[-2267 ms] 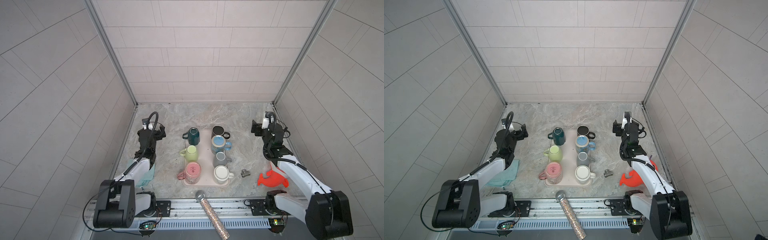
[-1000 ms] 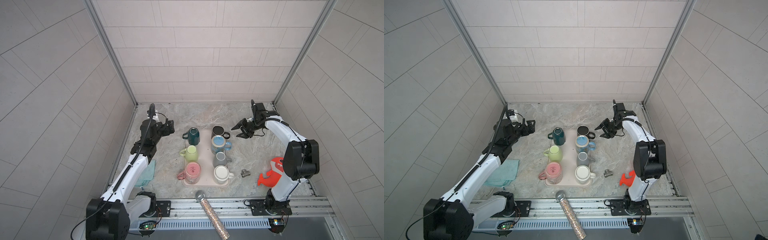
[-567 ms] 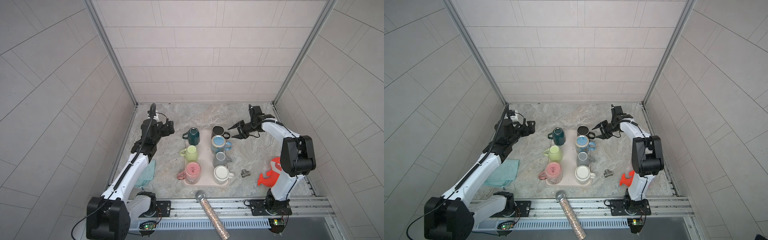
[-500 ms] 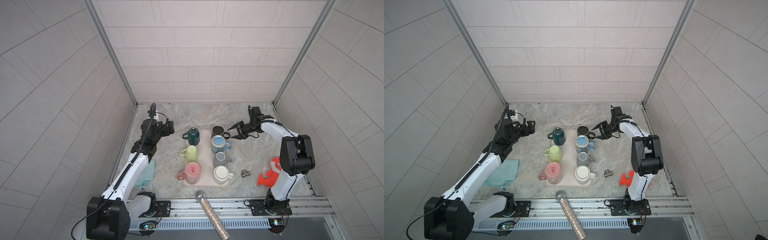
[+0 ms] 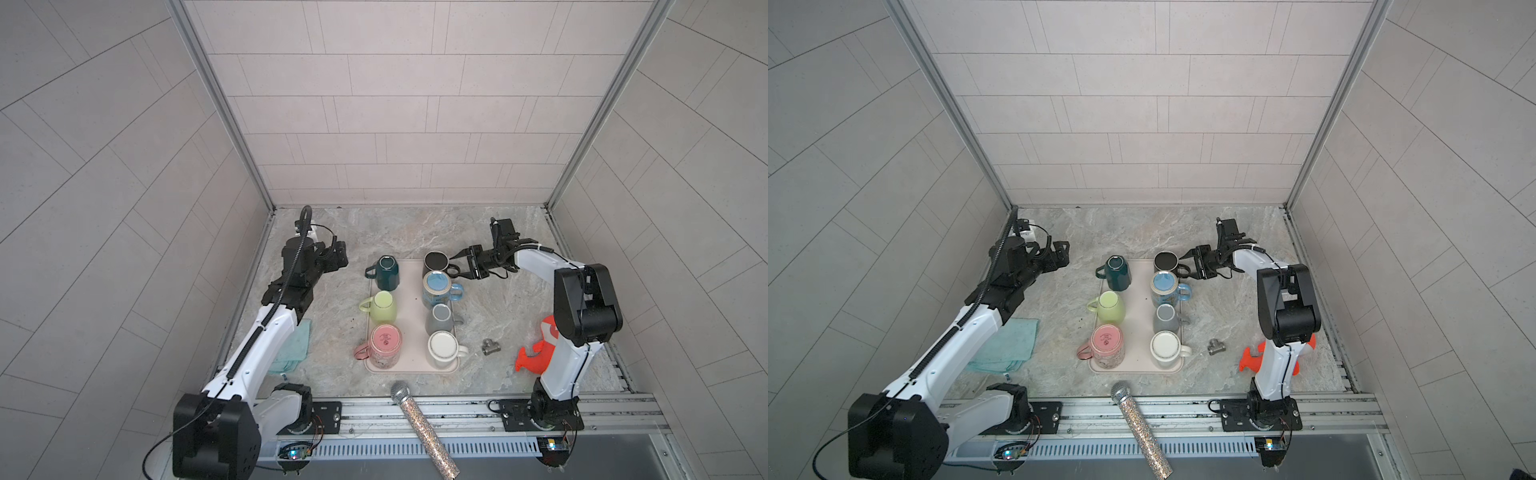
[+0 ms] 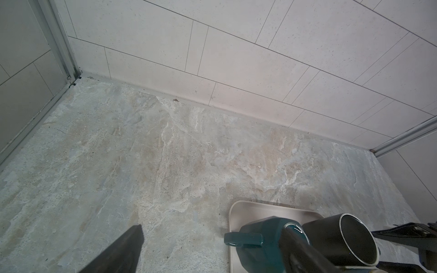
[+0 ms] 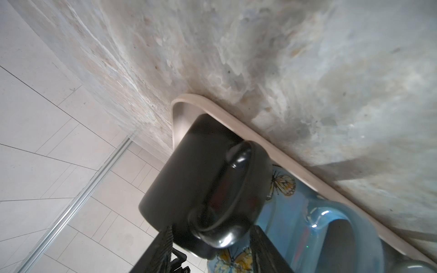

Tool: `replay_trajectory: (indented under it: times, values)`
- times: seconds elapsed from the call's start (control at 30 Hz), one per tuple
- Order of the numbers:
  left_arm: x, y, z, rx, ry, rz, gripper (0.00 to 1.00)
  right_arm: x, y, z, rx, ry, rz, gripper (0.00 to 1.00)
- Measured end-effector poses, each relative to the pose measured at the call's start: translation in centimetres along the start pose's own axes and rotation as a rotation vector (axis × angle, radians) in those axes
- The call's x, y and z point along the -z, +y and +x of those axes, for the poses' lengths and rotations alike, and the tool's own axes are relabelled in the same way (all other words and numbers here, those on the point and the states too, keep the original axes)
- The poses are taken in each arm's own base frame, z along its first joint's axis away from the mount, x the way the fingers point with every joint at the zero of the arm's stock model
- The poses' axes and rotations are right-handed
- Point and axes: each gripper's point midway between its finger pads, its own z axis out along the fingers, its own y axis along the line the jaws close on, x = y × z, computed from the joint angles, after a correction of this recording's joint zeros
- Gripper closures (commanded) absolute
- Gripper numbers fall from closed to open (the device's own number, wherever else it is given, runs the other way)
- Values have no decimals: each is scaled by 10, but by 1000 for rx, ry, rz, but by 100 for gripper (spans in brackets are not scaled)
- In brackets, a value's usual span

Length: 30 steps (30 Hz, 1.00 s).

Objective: Turn the mug right side up
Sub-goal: 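Reach the right gripper toward the black mug while the left arm rises, then grasp the black mug with the right gripper and lift it off the tray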

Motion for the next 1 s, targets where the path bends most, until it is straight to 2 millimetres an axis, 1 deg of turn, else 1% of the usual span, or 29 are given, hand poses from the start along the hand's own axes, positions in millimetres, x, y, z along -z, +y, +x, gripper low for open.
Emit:
replay_trajectory:
  times: [0.13,0.37,0.57,0.7,0.87,1.0]
  values:
    - [-1,1,3,-3,12,-4,5,-3,3,-4,-19,-2,-22,47]
    - [-4,2,6,-3,23,-8,4,-8,12,-11,-39,-4,-60,50]
    - [-4,2,7,-10,26,-8,5,-16,14,-19,-60,-4,-73,52]
    - [-6,3,8,-14,30,-9,4,-19,20,-22,-65,-4,-96,56]
    - [-7,3,10,-14,38,-12,5,-18,30,-23,-52,-3,-133,57]
    - [-8,3,11,-14,41,-13,5,-18,35,-23,-47,-1,-152,55]
